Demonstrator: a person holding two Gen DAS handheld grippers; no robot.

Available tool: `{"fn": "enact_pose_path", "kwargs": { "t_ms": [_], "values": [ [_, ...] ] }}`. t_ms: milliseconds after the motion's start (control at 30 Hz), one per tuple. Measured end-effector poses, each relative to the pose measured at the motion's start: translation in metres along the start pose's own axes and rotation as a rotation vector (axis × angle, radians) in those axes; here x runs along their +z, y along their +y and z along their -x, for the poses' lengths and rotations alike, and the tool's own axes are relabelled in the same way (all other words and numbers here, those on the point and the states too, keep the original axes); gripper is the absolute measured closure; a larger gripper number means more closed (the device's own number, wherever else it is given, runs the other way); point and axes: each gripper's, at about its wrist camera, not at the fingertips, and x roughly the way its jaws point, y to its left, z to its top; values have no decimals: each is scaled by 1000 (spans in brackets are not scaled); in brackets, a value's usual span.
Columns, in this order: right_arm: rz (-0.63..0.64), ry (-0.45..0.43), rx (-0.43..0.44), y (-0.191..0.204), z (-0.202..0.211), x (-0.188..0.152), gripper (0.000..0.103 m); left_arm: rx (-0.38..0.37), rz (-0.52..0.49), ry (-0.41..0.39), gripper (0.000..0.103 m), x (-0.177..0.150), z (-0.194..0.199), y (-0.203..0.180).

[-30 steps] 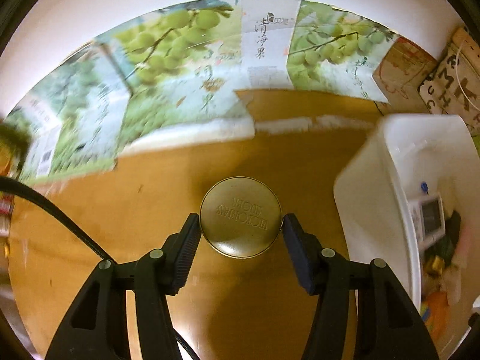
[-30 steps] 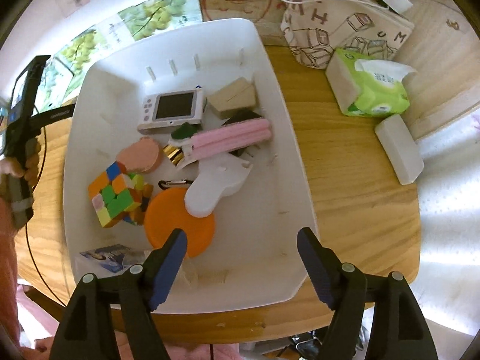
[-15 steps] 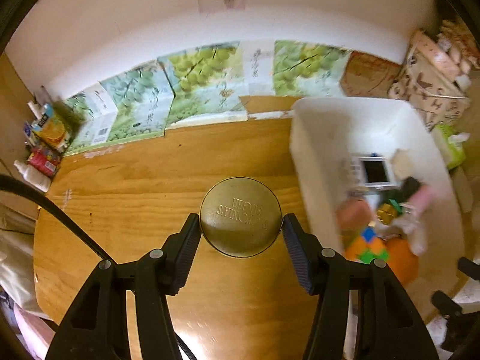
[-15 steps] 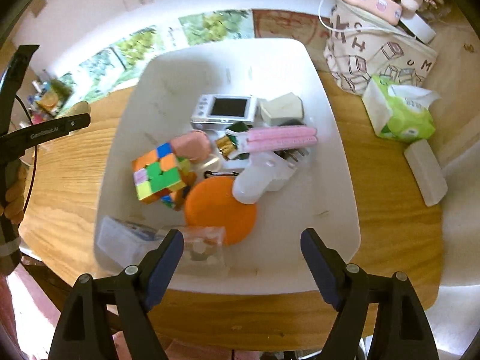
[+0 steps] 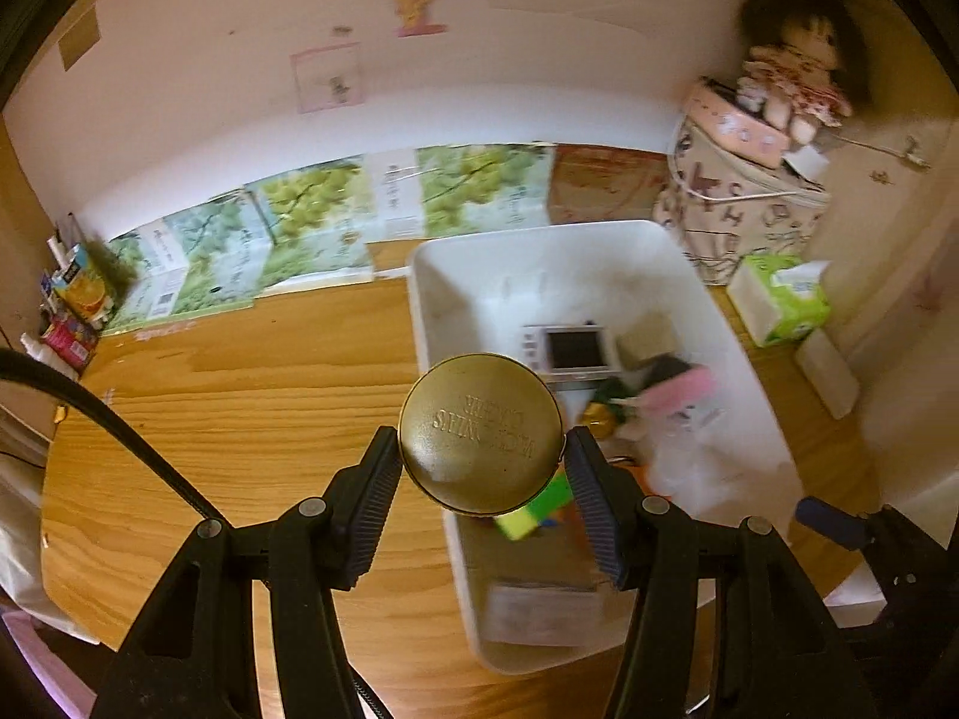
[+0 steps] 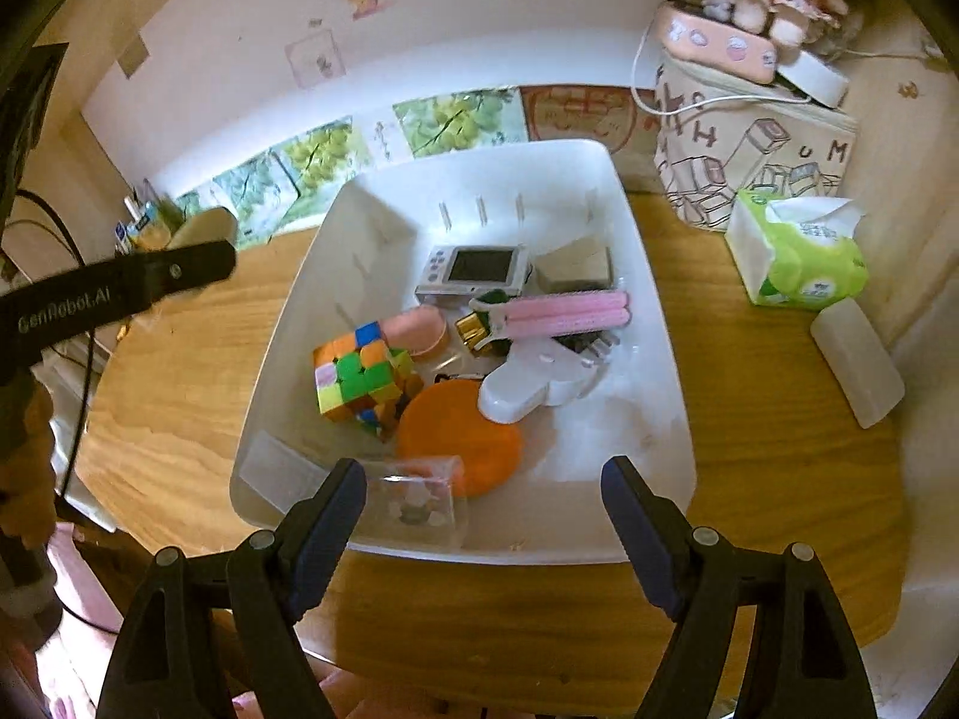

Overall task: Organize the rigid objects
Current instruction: 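Carry the gold tin over the tray and lower it with the left tool, then open the left tool to release the gold tin in the tray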

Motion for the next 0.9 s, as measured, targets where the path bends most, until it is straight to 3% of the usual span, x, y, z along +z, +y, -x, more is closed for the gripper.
{"fn": "enact_pose_path", "kwargs": {
  "t_ms": [133, 300, 433, 667, 900],
  "values": [
    [-14, -36, -14, -8, 3, 0, 21, -61, 17, 7, 43, 0, -6, -16],
    [-12, -73, -67, -17, 7, -3, 20, -83, 99, 17, 42, 2, -19, -20],
    [-27, -110, -106, -24, 10, -5, 14, -110, 152, 18, 42, 0, -26, -15],
    [-79, -139, -125, -27, 15, -11, 12, -125, 127, -37, 20, -8, -9, -6],
    [-92, -141, -105, -6, 21, -23, 12, -105, 161, -79, 18, -28, 22, 21]
  ]
}}
